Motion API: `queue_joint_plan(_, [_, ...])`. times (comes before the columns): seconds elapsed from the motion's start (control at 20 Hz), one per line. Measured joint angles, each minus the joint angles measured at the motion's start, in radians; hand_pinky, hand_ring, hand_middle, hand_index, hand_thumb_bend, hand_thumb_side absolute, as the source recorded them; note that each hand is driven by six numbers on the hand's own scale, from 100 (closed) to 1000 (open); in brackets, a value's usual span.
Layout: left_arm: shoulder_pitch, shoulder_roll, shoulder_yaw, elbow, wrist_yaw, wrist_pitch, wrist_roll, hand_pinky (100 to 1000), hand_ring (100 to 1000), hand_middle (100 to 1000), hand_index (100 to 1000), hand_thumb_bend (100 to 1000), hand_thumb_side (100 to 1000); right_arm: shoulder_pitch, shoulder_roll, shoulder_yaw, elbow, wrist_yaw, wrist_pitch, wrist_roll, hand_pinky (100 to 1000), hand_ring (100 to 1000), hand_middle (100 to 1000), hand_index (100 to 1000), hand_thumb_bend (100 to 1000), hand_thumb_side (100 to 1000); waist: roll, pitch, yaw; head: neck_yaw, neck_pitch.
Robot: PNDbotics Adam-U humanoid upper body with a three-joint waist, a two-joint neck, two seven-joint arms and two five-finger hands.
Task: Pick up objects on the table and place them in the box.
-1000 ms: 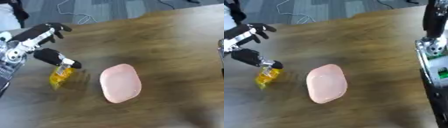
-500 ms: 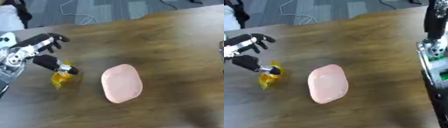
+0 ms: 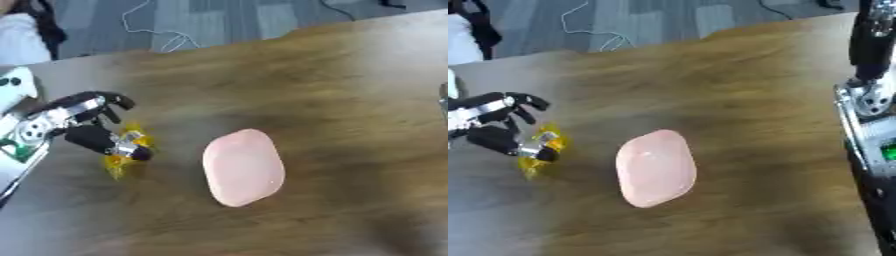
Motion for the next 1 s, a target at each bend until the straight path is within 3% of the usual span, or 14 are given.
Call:
queue_joint_plan(0.35, [0.001,-0.049,0.001,0.069,-0.004,-0.004,-0.004,584,775,855,914,1000,524,-0.003,0.0,0.0,0.0,-0.001,-0.017,-0.001,642,772,807,824,100,951,-0.005,0.001,-0.007,-0.007,0.0])
queue_joint_plan(1.0, [0.0,-0.064,0.027,0.164,-0.095,-0.068,0.001,602,778,860,910,1000,502,-0.024,-0.017,0.019,0.0,-0.02,-0.124,0.001,637,767,804,818,100,979,-0.01,0.013,-0.024,-0.008,0.0])
